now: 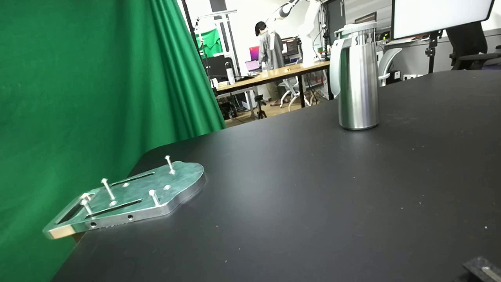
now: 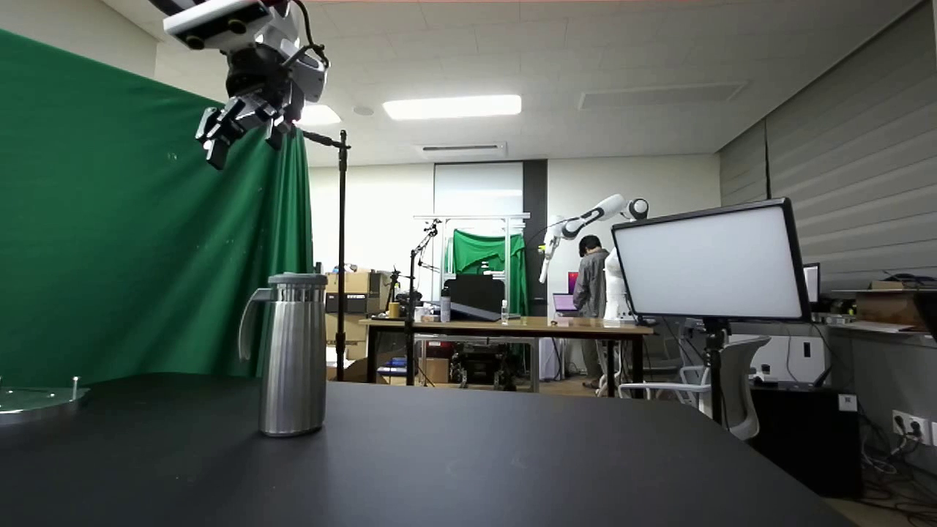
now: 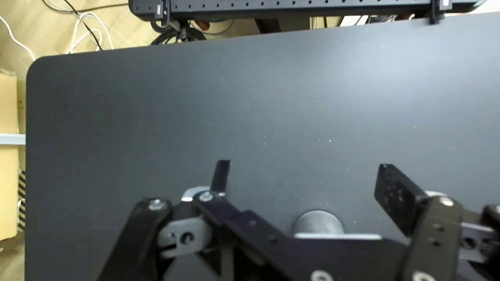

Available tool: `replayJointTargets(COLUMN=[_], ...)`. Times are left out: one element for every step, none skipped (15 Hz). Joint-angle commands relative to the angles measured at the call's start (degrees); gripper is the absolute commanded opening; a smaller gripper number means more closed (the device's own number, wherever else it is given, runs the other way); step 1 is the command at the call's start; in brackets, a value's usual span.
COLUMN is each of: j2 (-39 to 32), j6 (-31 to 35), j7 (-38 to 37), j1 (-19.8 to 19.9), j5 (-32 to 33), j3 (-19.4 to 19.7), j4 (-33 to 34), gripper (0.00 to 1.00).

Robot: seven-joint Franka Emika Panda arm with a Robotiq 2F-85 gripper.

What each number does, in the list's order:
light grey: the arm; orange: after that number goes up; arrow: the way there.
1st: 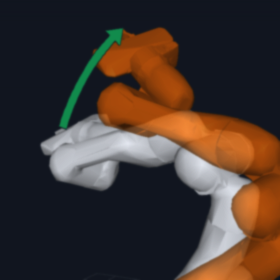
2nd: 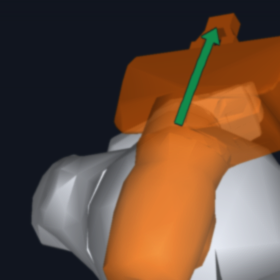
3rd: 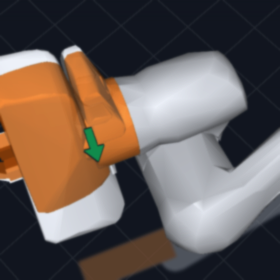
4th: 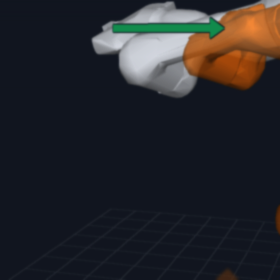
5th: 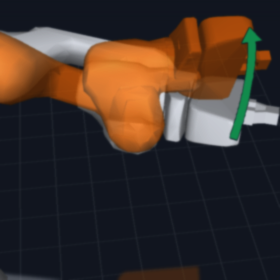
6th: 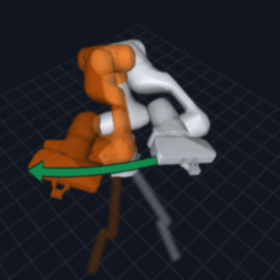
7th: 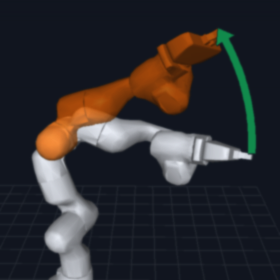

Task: Close the opening on the lid of the silver bottle on the table.

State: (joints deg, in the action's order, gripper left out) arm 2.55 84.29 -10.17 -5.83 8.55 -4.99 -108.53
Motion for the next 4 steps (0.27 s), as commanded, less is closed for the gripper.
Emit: replayJointTargets(j2=[0.48, 0.83, 0.98, 1.0], j6=[-0.64, -0.82, -0.85, -0.85], j7=[-0.01, 0.0, 0.0, 0.0], j1=[0.23, 0.24, 0.24, 0.24], j5=[-0.12, -0.17, -0.18, -0.19], j3=[-0.39, -0.44, -0.46, -0.46], j4=[-0.44, -0.86, -1.07, -1.13], gripper=[1.0, 1.0, 1.0, 1.0])
